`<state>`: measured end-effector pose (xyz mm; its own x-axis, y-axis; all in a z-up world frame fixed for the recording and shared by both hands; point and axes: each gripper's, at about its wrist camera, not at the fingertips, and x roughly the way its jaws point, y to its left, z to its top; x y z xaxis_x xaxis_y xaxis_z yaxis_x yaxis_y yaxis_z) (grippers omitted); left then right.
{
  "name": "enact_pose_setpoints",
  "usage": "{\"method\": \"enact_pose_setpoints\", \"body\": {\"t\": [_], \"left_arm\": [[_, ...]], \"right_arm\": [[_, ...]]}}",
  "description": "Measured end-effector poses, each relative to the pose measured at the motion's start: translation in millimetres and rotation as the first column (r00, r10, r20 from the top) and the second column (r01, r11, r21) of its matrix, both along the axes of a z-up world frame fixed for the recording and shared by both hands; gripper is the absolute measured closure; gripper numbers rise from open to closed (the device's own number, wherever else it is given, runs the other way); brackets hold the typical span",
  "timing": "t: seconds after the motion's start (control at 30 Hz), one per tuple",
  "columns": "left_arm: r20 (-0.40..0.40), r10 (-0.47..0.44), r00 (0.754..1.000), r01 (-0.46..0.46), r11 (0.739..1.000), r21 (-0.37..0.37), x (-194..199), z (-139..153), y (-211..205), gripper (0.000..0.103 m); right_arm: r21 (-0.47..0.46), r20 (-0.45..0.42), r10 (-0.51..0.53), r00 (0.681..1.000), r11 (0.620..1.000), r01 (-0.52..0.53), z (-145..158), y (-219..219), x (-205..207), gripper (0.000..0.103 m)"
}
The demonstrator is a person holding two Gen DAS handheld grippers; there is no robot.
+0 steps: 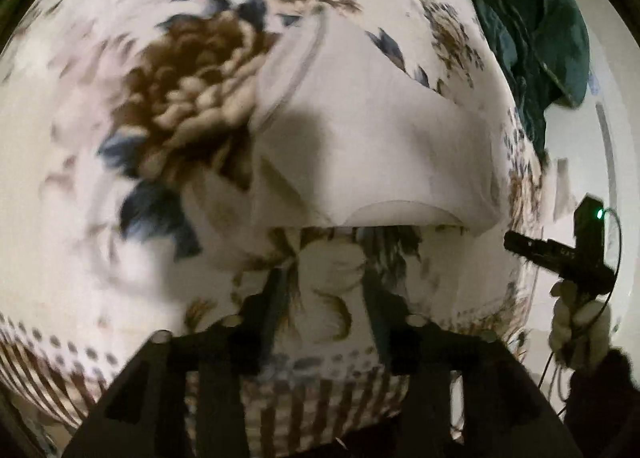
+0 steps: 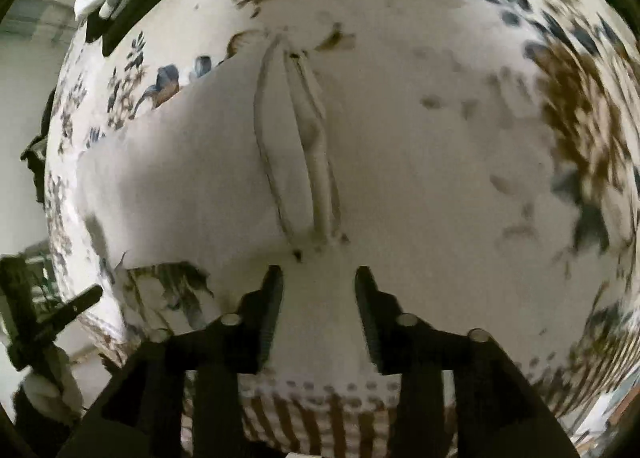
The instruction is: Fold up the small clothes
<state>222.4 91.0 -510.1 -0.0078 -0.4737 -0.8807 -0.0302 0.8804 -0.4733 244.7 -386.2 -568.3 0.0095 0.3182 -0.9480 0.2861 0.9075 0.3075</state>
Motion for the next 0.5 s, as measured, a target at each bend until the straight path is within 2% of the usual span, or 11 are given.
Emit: {"method": "enact_pose_setpoints", "body": {"t": [0.07, 0.13, 0.23, 0.3, 0.37, 0.4, 0.43, 0.47, 0.5], "left_arm": [[-0.002, 0.059, 0.998, -0.059, 0.998, -0.008, 3.6, 2.5, 9.4, 0.06], [0.001, 0.133, 0.991, -0.133, 0.991, -0.025, 15.7, 3.8, 16.7, 0.06], [0.003, 0.226, 0.974, -0.225, 0.972, -0.062, 33.6, -1.4, 20.2, 0.06], [-0.01, 0.262, 0.965, -0.262, 0.963, -0.061, 44.8, -11.7, 14.9, 0.06], [-0.02, 0.268, 0.963, -0.269, 0.963, -0.033, 51.6, -23.7, 5.1, 0.063], [-0.009, 0.27, 0.963, -0.27, 0.962, -0.031, 52.0, -25.3, 1.1, 0.072], [0.02, 0.266, 0.964, -0.265, 0.963, -0.036, 51.2, -23.8, -3.5, 0.09], [0.031, 0.253, 0.967, -0.252, 0.967, -0.03, 49.7, -22.3, -8.4, 0.103], [0.042, 0.237, 0.971, -0.236, 0.971, -0.033, 47.7, -19.4, -12.9, 0.103]], "right_arm": [[0.043, 0.0, -0.069, 0.998, 0.997, 0.069, 3.0, -9.8, -4.7, 0.061], [0.127, -0.008, -0.19, 0.982, 0.974, 0.189, 2.5, -22.5, -6.5, 0.053], [0.244, -0.065, -0.336, 0.94, 0.908, 0.341, -12.3, -31.6, -2.7, 0.052], [0.269, -0.092, -0.381, 0.92, 0.88, 0.391, -22.7, -30.0, 1.1, 0.052], [0.268, -0.114, -0.391, 0.913, 0.873, 0.407, -32.6, -24.0, 6.3, 0.052], [0.269, -0.122, -0.394, 0.911, 0.87, 0.412, -36.2, -19.8, 8.7, 0.055], [0.256, -0.117, -0.389, 0.914, 0.877, 0.406, -37.2, -15.2, 10.3, 0.077], [0.226, -0.109, -0.375, 0.92, 0.892, 0.391, -36.0, -11.2, 11.5, 0.089], [0.207, -0.099, -0.365, 0.926, 0.902, 0.378, -34.3, -9.2, 12.8, 0.096]]}}
